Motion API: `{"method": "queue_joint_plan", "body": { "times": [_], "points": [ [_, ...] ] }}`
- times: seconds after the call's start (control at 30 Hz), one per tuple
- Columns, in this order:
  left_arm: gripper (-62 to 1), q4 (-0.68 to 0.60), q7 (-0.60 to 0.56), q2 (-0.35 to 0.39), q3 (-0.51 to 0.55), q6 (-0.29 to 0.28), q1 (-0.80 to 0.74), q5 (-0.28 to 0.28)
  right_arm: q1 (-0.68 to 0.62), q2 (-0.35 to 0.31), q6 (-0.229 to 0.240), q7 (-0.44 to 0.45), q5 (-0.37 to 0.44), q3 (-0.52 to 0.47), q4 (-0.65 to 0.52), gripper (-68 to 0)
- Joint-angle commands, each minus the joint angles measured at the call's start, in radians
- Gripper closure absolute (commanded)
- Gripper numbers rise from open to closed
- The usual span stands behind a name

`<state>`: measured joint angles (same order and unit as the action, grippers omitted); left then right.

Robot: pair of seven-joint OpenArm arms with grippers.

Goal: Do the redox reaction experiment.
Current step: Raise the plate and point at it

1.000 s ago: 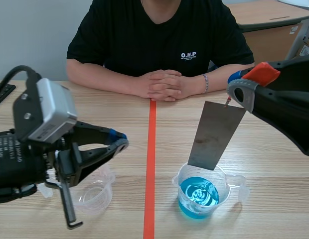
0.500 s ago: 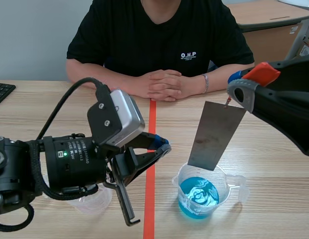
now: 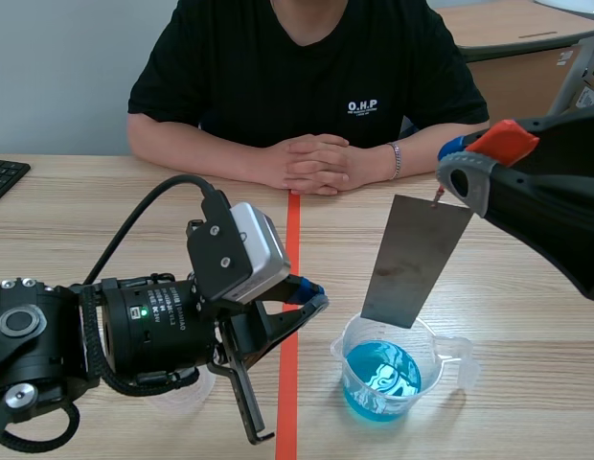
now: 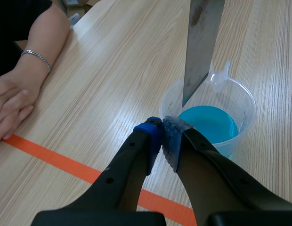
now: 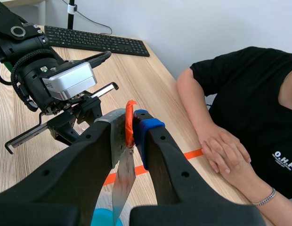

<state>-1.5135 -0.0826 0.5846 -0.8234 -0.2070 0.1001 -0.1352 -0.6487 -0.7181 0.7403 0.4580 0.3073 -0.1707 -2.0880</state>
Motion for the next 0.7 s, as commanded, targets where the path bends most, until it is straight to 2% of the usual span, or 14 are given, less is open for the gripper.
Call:
{"method": "queue_joint_plan", "body": {
  "times": [0.0, 0.67],
  "points": [
    [-4.2, -0.030, -0.018, -0.002, 0.001, 0.001, 0.006, -0.010, 0.011, -0.010, 0.005, 0.011, 0.019, -0.012, -0.017, -1.7],
    [-4.2, -0.030, -0.018, -0.003, -0.016, 0.001, 0.005, -0.010, 0.011, -0.010, 0.005, 0.011, 0.019, -0.012, -0.017, -1.7]
  ]
}}
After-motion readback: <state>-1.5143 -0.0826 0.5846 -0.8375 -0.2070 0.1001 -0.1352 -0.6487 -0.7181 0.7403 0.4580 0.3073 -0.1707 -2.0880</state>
